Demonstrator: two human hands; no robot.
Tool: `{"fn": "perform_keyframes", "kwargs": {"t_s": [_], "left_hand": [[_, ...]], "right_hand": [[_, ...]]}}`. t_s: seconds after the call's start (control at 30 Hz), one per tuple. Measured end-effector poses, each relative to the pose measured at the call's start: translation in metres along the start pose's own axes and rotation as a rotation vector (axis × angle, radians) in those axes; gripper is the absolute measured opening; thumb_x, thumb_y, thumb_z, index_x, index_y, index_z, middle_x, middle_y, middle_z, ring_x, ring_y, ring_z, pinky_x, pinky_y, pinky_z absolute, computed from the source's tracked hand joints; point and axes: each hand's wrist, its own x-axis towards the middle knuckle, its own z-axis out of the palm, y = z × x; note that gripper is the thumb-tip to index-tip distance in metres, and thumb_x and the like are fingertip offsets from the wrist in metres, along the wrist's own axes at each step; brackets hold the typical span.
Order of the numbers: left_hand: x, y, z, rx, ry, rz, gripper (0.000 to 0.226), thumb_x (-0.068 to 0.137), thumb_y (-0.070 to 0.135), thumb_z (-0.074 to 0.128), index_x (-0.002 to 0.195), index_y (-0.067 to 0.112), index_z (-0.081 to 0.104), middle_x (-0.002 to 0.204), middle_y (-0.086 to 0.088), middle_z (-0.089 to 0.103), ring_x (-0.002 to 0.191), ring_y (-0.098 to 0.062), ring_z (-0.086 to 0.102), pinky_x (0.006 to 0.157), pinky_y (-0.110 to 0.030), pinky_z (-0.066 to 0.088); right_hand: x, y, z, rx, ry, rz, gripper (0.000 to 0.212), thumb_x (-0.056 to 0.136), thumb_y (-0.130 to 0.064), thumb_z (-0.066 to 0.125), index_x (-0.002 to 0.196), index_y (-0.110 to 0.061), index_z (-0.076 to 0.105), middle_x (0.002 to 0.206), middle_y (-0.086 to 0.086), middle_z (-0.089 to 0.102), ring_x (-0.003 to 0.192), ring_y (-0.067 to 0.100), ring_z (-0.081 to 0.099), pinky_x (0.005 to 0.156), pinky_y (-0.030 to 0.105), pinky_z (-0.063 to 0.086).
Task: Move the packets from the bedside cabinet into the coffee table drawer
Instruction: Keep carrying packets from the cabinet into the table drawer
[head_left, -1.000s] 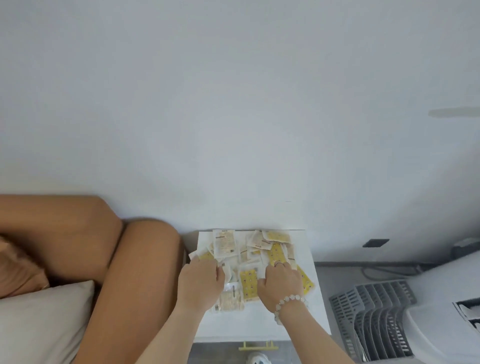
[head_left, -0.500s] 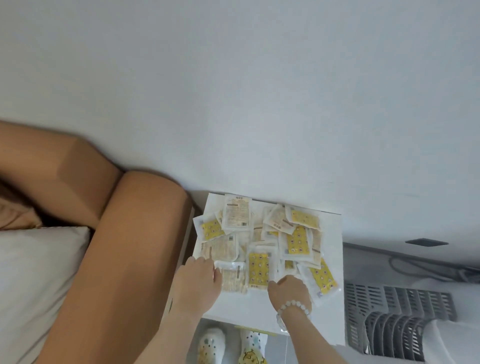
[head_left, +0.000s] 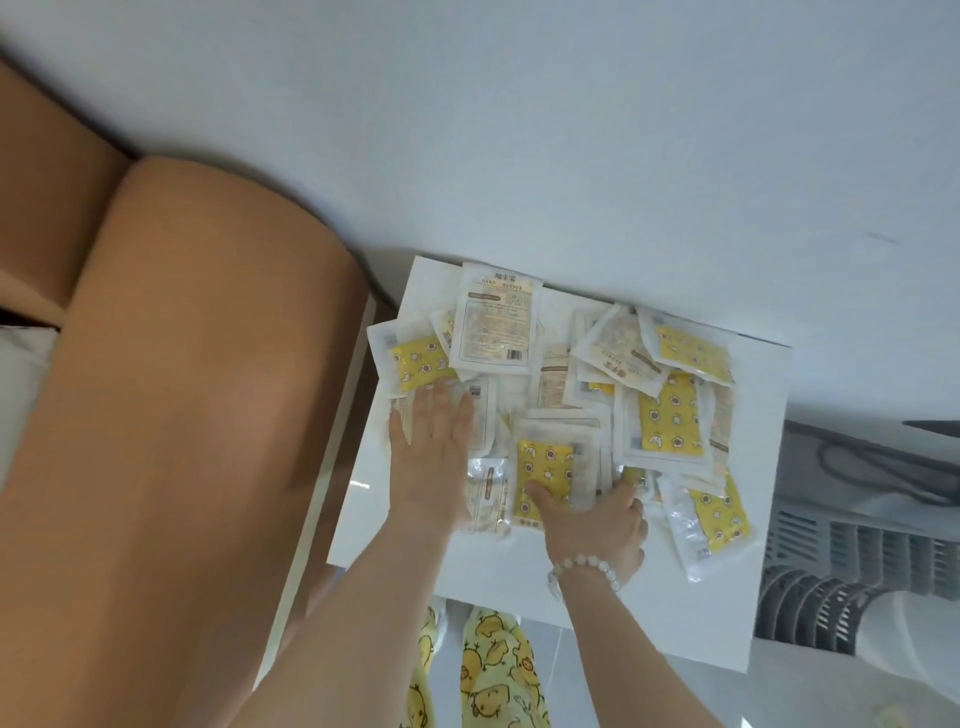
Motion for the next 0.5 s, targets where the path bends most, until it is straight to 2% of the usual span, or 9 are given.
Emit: {"fn": "perform_keyframes", "kwargs": {"t_s": [0.1,0.2,0.3,0.4,0.5], "left_hand": [[0.000,-0.002,0.014,-0.050,-0.023,-0.001,0.119,0.078,0.049,0.069,0.147,0.014,-0.022,0.156,-0.014,-0.012,0.145,-0.033,-0.002,0.118,-0.045,0.011],[-0.005,-0.007,0.020,-0.112,0.054,-0.009,0.116,0.077,0.053,0.067,0.149,0.011,-0.014,0.154,-0.010,0.008,0.139,-0.026,0.018,0.114,-0.035,0.021],[-0.017,-0.006,0.026,-0.160,0.098,-0.018,0.103,0.082,0.052,0.061,0.150,0.010,-0.004,0.147,-0.006,0.022,0.132,-0.022,0.028,0.110,-0.031,0.024],[-0.025,-0.004,0.031,-0.186,0.125,-0.016,0.084,0.090,0.048,0.053,0.149,0.013,0.005,0.142,-0.003,0.029,0.130,-0.021,0.030,0.111,-0.031,0.023],[-0.030,-0.002,0.038,-0.224,0.152,-0.023,0.064,0.092,0.044,0.051,0.142,0.018,0.022,0.139,0.001,0.034,0.133,-0.020,0.029,0.113,-0.030,0.021]], "right_hand": [[-0.003,0.005,0.005,0.007,0.016,-0.023,0.088,0.066,-0.063,0.071,0.131,-0.011,0.041,0.134,0.005,0.050,0.127,0.025,0.042,0.099,0.039,0.030],[-0.006,0.006,0.008,0.031,0.028,-0.006,0.072,0.070,-0.059,0.071,0.120,-0.012,0.048,0.122,0.004,0.057,0.119,0.025,0.048,0.095,0.037,0.030],[-0.013,0.010,0.010,0.068,0.033,0.022,0.056,0.074,-0.054,0.070,0.105,-0.012,0.052,0.106,0.004,0.061,0.106,0.027,0.056,0.090,0.037,0.034],[-0.019,0.018,0.014,0.116,0.034,0.031,0.044,0.076,-0.049,0.071,0.087,-0.013,0.048,0.091,0.004,0.060,0.087,0.026,0.057,0.089,0.042,0.043],[-0.022,0.026,0.017,0.150,0.027,0.043,0.039,0.076,-0.047,0.071,0.085,-0.014,0.053,0.087,0.004,0.060,0.081,0.024,0.056,0.087,0.044,0.046]]}}
